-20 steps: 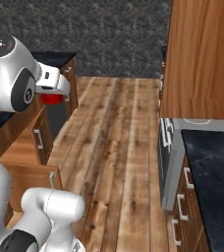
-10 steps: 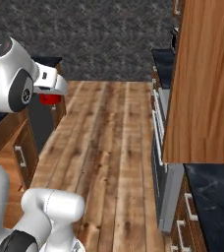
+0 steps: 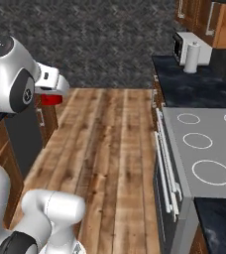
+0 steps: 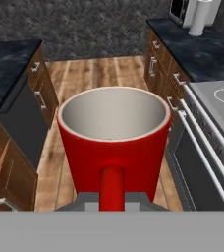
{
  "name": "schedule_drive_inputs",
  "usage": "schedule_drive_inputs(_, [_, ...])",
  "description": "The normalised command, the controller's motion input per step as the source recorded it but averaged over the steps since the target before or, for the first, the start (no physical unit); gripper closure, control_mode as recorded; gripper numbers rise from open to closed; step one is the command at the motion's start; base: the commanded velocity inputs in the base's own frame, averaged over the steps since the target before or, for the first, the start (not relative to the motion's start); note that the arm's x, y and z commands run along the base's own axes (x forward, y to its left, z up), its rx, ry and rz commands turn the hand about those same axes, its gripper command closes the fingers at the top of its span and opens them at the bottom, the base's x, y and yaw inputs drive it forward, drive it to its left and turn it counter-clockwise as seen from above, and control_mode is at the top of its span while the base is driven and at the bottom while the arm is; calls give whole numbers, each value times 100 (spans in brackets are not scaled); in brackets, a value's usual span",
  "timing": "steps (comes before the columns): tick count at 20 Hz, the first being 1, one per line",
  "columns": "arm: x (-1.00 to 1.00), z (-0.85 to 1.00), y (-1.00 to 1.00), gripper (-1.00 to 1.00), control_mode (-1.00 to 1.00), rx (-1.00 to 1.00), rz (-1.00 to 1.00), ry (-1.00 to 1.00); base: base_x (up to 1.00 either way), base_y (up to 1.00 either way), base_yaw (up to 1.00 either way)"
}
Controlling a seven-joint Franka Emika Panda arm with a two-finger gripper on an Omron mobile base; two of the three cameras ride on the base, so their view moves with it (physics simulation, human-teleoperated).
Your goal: There is a tray on the dining counter. Grab the cup, mug, and pitcher and place them on the tray. The pitcher may be placed next to the tray if it cannot fit the tray.
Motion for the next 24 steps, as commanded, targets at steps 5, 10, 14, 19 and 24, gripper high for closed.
schedule_drive_inputs(5, [0,0,0,100,100,0,0,0,100,13,0])
schedule_drive_inputs(10, [0,0,0,100,100,0,0,0,100,10,0])
schedule_drive_inputs(14, [0,0,0,100,100,0,0,0,100,11,0])
schedule_drive_inputs(19, [0,0,0,100,100,0,0,0,99,11,0])
schedule_drive_inputs(24, [0,0,0,100,100,0,0,0,100,15,0])
